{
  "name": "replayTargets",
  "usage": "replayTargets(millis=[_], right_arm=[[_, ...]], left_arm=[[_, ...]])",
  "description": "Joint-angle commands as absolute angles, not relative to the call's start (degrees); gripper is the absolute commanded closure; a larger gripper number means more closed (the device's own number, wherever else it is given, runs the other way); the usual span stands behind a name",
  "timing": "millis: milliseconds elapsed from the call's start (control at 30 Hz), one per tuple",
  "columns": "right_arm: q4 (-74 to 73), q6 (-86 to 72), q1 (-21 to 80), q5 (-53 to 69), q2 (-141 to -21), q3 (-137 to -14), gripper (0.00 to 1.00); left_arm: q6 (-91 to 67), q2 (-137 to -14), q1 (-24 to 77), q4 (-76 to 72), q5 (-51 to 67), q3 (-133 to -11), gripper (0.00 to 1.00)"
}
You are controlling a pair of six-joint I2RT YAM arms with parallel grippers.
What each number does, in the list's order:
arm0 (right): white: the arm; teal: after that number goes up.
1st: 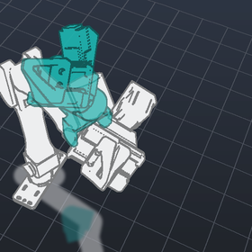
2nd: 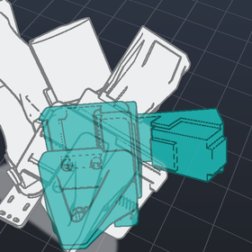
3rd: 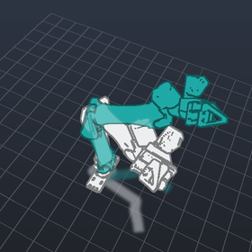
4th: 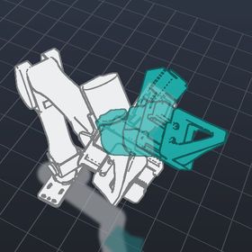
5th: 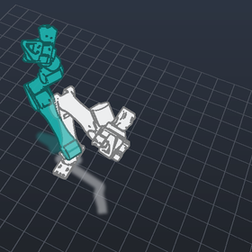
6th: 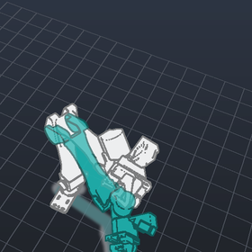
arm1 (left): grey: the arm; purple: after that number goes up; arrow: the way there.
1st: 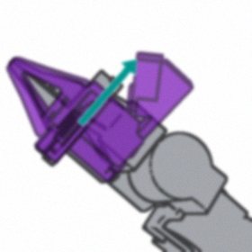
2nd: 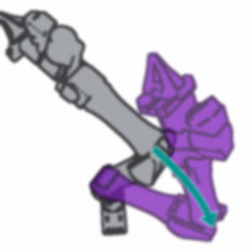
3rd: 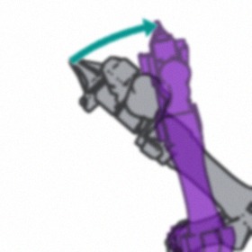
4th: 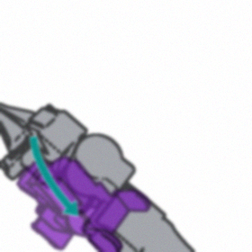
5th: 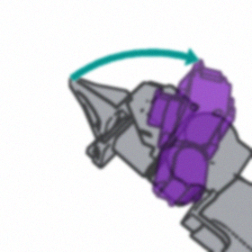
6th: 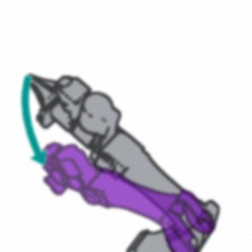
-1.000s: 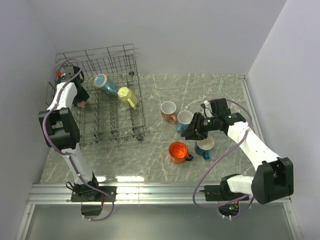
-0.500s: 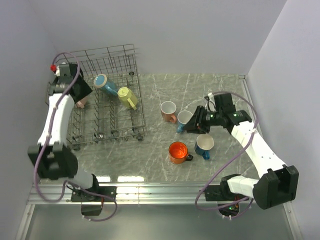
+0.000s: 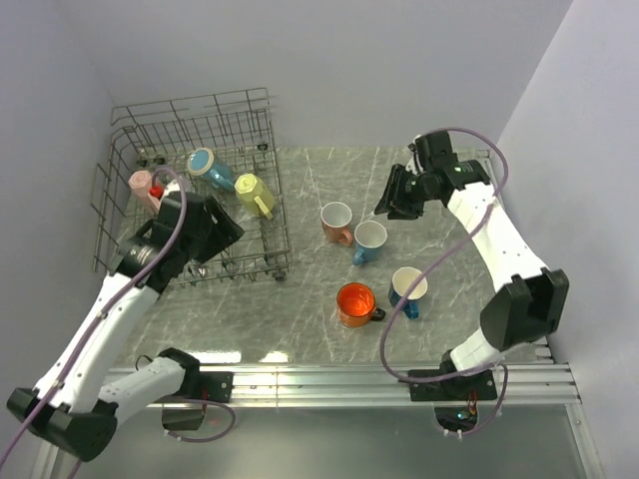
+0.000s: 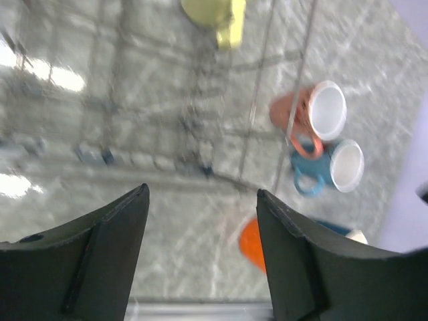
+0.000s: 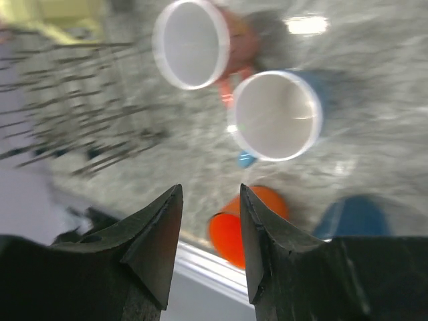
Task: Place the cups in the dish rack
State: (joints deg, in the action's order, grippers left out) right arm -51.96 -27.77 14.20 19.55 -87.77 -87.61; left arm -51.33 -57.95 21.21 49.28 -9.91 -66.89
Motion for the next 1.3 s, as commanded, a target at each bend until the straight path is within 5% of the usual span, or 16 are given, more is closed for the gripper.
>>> replayTargets(millis=[0,567,1267], right_arm=[[-56.95,-24.35,14.41,12.13,-91.57,-90.79,0.53],[-57.13,-29.53,15.03,15.47,-105.99,-99.32,0.53],[-48.09,-38.31,15.82,15.82,-110.04,-91.5,0.47]], left_arm=[[-58.7,-53.36,26.34,50.36,-10.02,-64.87,0.31],[-69.43,-60.29,51.14,49.75,-19.69,-66.27,0.36],[-67.32,-58.27,51.77,51.14,-18.9,-62.49,0.37]])
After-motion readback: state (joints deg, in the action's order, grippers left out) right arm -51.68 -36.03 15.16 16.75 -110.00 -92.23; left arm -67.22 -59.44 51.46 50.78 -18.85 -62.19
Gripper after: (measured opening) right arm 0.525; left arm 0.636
